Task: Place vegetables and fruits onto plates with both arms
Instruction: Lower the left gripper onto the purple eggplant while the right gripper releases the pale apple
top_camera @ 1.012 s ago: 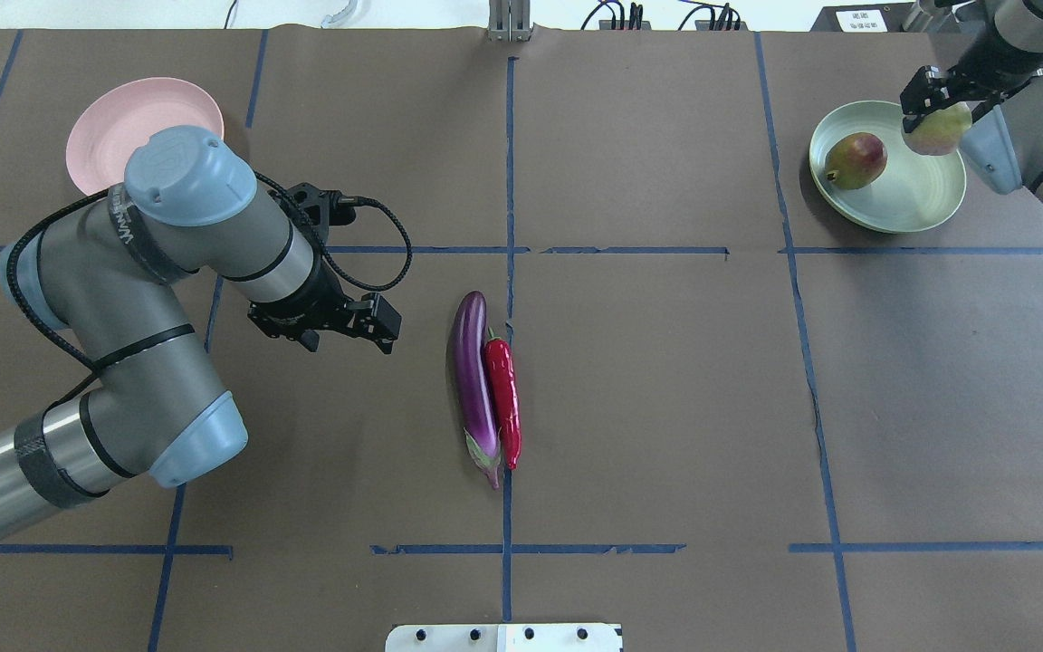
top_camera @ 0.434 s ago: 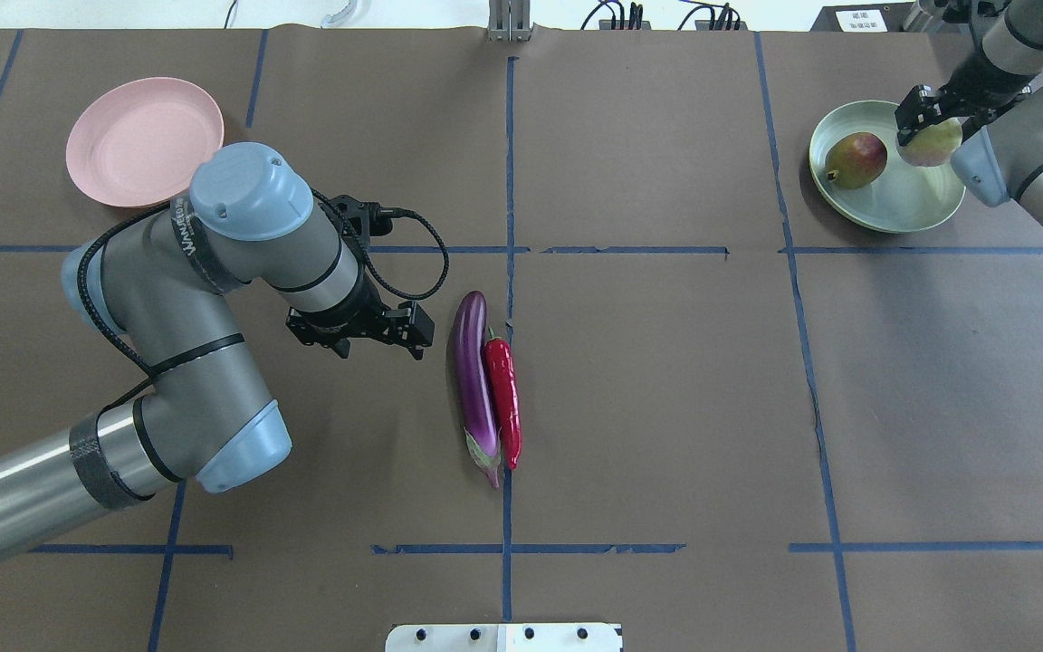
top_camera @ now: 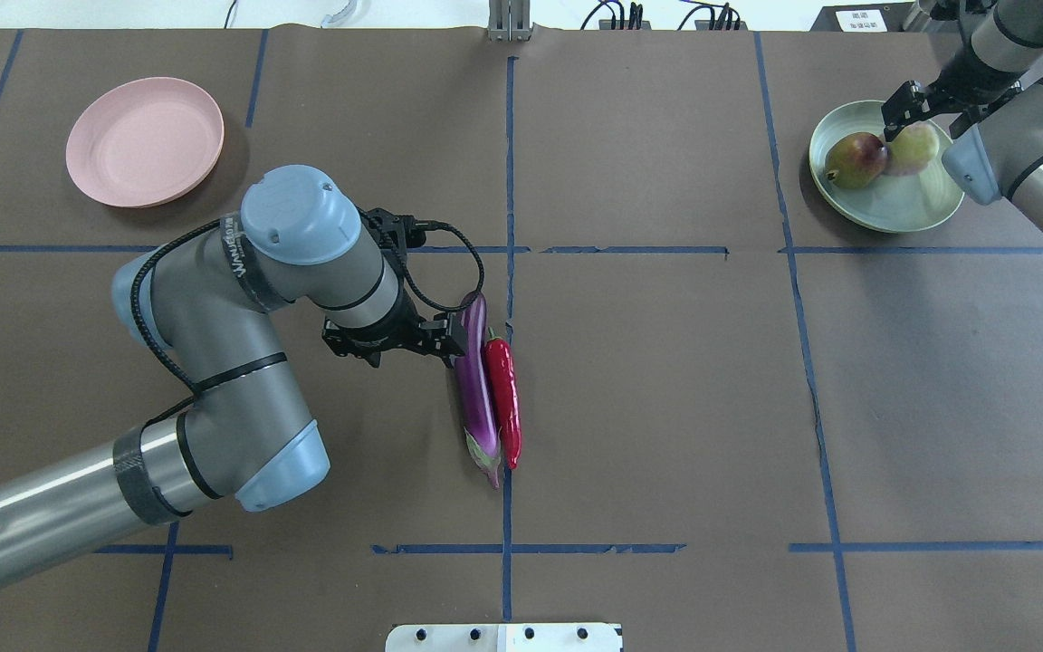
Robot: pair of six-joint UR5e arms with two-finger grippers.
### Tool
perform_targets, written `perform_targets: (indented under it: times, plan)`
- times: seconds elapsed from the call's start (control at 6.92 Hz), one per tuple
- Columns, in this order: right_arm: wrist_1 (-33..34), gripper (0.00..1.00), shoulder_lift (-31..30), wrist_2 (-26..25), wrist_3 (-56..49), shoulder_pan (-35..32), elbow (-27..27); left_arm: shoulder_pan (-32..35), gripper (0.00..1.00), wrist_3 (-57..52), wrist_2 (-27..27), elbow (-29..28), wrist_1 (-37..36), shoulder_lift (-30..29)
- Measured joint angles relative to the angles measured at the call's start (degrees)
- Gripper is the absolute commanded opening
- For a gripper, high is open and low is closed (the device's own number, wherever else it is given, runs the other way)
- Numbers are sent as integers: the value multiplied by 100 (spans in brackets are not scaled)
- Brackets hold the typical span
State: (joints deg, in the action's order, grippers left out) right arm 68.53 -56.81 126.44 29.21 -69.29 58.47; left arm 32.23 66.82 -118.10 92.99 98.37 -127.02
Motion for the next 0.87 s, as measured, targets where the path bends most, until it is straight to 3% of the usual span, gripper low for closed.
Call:
perform_targets:
  times: [0.43, 0.58, 0.72, 0.87]
  plan:
    - [58, 100, -136, 675, -20, -343, 533, -175, 95, 209, 174, -688, 220, -410]
    - [62, 100, -212, 757, -9, -376, 686, -204, 85, 222, 179, -751, 261, -439]
    - [63, 100, -259, 790, 5, -392, 779, -250, 66, 227, 181, -773, 273, -460]
    - [66, 100, -278, 807, 11, -406, 819, -297, 58, 227, 184, -778, 270, -468]
